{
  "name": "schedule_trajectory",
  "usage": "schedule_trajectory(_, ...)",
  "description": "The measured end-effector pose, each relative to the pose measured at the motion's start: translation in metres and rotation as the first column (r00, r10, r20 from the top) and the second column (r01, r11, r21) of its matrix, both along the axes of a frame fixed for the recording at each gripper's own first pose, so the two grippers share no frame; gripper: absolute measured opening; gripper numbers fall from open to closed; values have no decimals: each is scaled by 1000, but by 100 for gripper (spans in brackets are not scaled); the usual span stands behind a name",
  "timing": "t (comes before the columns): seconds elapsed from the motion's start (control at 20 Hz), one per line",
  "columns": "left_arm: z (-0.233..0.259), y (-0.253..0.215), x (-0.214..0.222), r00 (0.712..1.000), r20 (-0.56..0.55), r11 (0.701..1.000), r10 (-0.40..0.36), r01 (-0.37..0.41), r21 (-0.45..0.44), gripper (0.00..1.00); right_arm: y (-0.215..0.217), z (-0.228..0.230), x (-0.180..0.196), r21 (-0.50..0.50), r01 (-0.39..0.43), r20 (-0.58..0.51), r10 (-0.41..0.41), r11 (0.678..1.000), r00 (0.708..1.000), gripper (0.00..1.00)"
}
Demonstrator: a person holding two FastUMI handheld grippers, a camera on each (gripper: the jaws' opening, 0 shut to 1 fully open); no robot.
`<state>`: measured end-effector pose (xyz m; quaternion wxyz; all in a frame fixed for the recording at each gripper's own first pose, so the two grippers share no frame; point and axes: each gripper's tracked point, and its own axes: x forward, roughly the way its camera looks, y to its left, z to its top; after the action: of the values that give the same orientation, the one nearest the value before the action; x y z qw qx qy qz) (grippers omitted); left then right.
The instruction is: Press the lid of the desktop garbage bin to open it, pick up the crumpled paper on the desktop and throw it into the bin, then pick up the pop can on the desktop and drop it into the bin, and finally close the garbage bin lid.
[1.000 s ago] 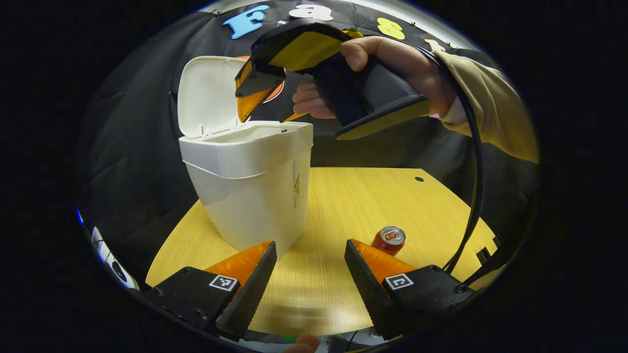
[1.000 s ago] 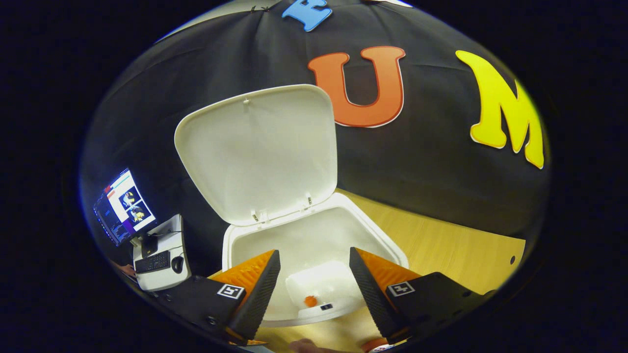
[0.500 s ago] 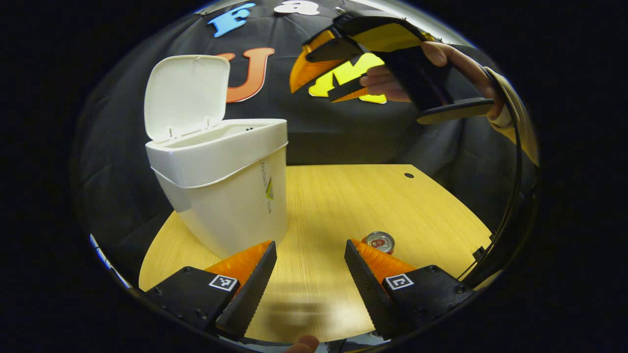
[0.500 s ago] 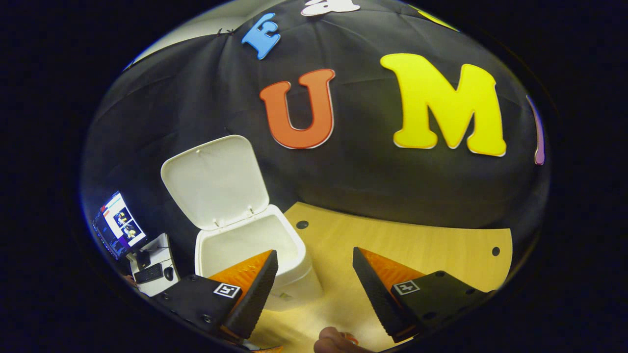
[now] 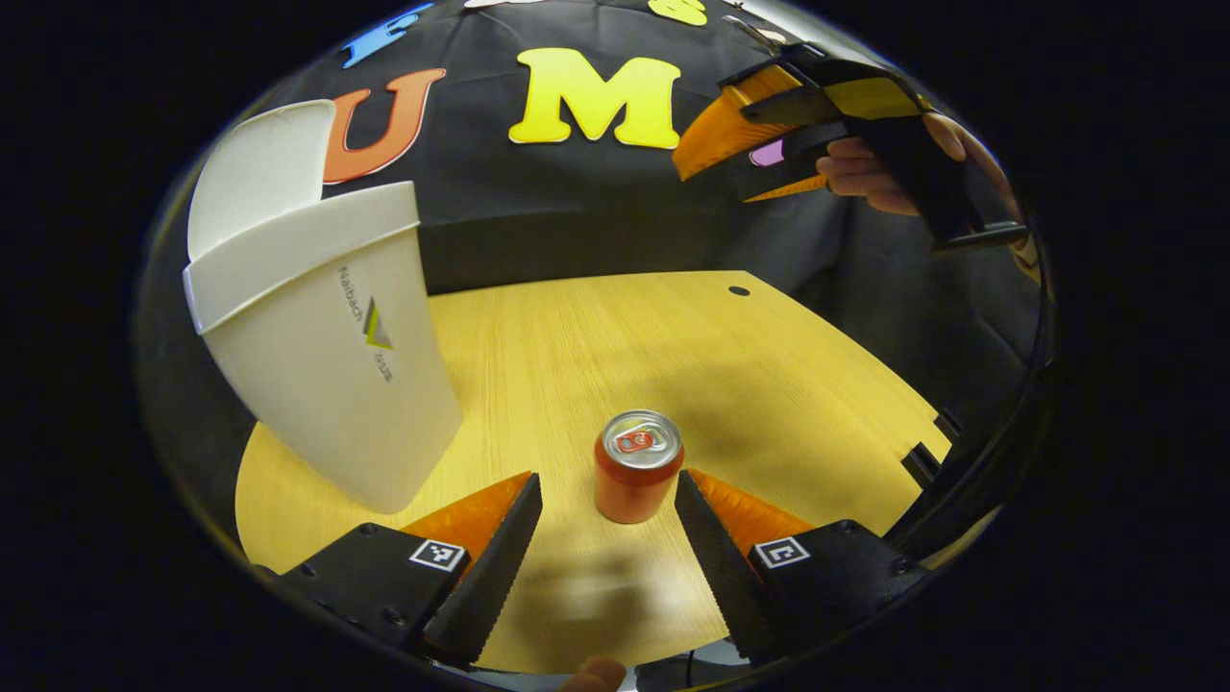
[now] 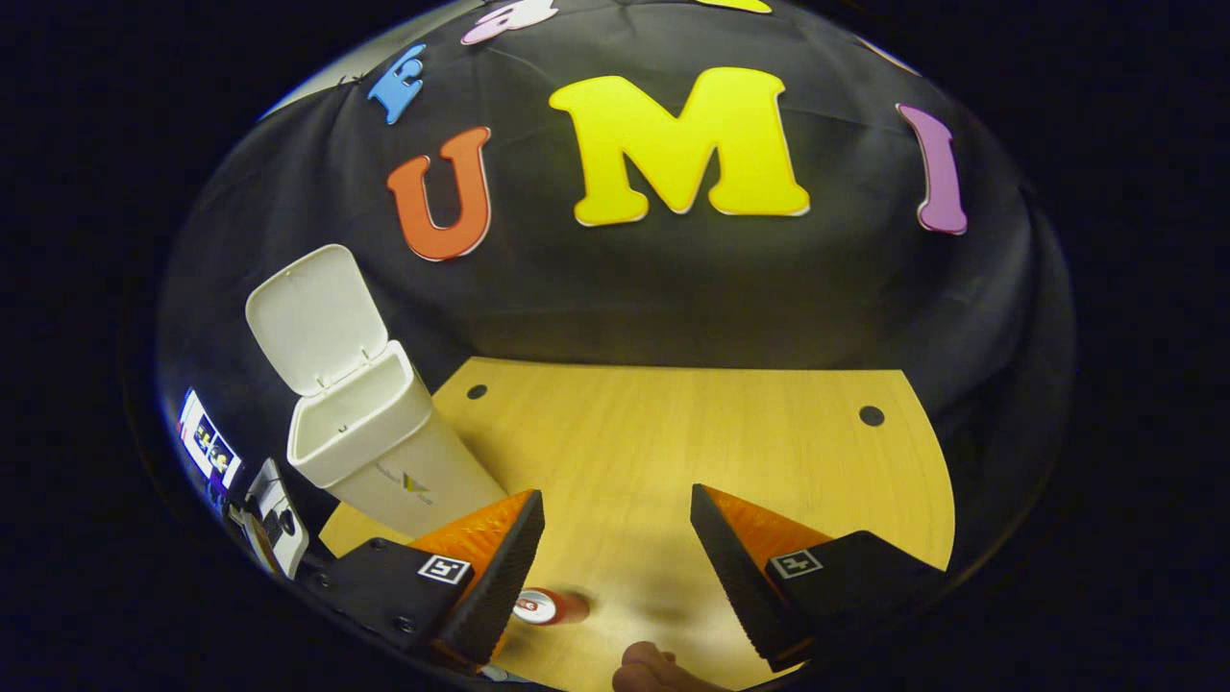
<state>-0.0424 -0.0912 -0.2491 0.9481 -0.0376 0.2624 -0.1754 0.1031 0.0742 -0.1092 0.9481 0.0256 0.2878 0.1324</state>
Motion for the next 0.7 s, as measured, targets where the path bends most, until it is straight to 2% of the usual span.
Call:
schedule_trajectory(0.25,-34,-23,21,999,-47,1000,-3,2,-12,93,-56,-38,-26,-9,99,-71,-99,995,993,96)
schedule_trajectory(0.3,-40,-25,27,998,-57,1000,-1,0,-17,94,-63,-43,-31,-15,111,-81,-112,994,990,93)
schedule_trajectory(0.65,-67,-31,54,993,-115,998,23,-29,-48,94,-101,-67,-56,-52,181,-137,-187,982,973,93)
schedule_trajectory(0.7,-68,-30,55,992,-118,998,32,-37,-42,94,-104,-67,-58,-55,187,-141,-193,981,971,96)
